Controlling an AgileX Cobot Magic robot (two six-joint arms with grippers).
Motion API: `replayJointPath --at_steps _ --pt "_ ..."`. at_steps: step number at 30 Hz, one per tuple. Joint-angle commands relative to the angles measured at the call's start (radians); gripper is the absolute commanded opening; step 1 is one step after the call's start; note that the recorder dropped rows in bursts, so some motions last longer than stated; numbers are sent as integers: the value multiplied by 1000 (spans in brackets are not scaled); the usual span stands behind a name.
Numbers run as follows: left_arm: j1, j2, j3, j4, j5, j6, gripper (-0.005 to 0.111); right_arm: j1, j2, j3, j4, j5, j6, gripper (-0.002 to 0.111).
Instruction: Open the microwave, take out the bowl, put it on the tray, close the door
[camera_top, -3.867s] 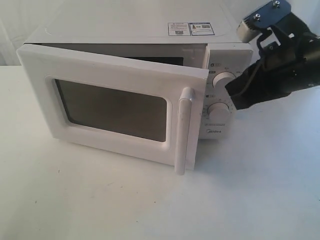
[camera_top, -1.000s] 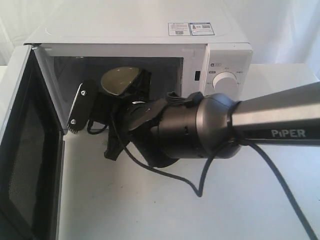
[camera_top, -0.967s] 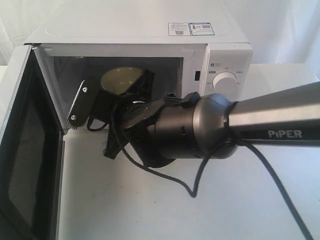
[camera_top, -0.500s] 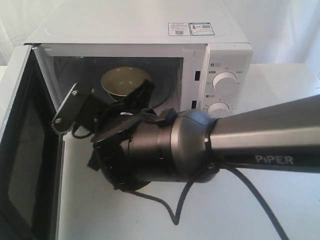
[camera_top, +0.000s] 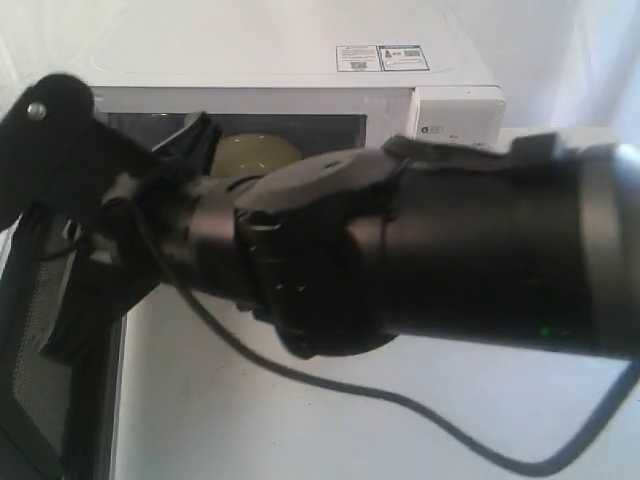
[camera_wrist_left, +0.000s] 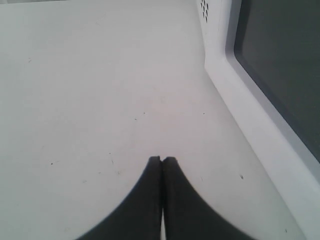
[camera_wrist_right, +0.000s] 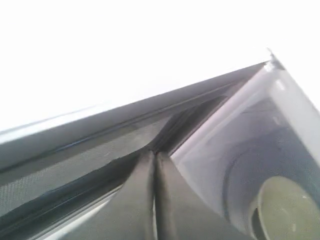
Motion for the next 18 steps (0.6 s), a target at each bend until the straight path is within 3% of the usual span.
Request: replayJointPath --at_steps 1,7,11,15,18 --pt "3 -5 4 -6 1 0 0 -56 -89 20 -11 2 -28 0" --pt "3 -5 4 -6 1 0 0 -128 -225 30 -4 144 -25 0" --pt "3 -5 4 -6 1 0 0 -143 -325 30 -38 514 58 0" --pt "3 -5 4 -6 1 0 0 -163 -379 -2 -440 1047 160 0" --pt "3 -5 4 -6 1 0 0 -163 -384 -45 -798 1322 476 0"
